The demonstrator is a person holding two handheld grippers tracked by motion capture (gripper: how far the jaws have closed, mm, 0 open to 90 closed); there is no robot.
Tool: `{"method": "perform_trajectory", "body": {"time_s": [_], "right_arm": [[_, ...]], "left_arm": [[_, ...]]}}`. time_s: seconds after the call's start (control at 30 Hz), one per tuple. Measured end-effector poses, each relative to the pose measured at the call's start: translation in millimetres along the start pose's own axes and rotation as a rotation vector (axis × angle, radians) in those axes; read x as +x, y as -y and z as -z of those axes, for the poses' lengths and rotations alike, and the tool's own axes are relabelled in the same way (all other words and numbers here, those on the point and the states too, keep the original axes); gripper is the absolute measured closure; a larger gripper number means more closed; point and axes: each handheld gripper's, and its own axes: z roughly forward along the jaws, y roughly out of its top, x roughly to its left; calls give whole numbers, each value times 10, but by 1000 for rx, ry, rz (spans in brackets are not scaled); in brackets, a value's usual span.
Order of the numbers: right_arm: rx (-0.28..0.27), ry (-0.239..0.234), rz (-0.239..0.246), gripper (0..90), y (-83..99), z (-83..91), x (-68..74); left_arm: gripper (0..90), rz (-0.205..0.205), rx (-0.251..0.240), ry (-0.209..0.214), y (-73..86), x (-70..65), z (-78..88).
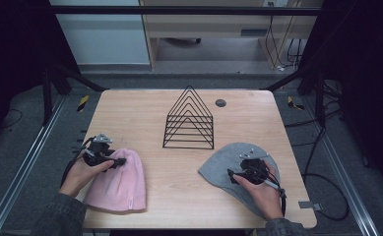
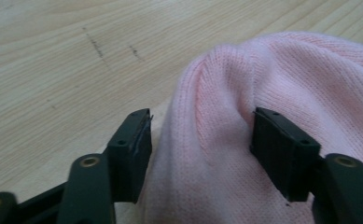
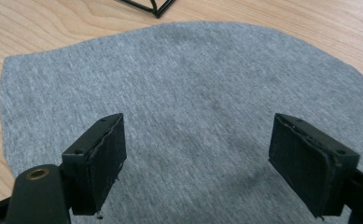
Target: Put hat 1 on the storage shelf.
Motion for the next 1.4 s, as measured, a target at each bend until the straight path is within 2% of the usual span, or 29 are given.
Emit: {"method": "perform_trajectory", "body": {"time_s": [0.23,0.4,0.5,0.6,0.87,0.97,1.27,1.4], "right_arm": [[12,1,16,189,1,-17,21],[13,3,14,189,0,-17,23],[7,6,16,189,-1,-9,17],[5,8,17,190,-3,-5,14],[2,20,23,190,-12,1,14],[-1,30,34,195,-18,7,10],[-12,38,45,200,-33,33,33],[-28,41,62,212,-51,56,58]], "left_arm": [[599,4,25,29,-11,-33,4],[725,-2,23,25,-19,-78,34],[762,-14,5,4,-23,-117,83],[778,-18,-18,-3,-33,-143,150],[800,-44,-116,-23,-95,-274,422],[800,-68,-183,-35,-134,-343,531],[804,-87,-257,-45,-213,-487,759],[807,-123,-291,-67,-301,-597,918]]}}
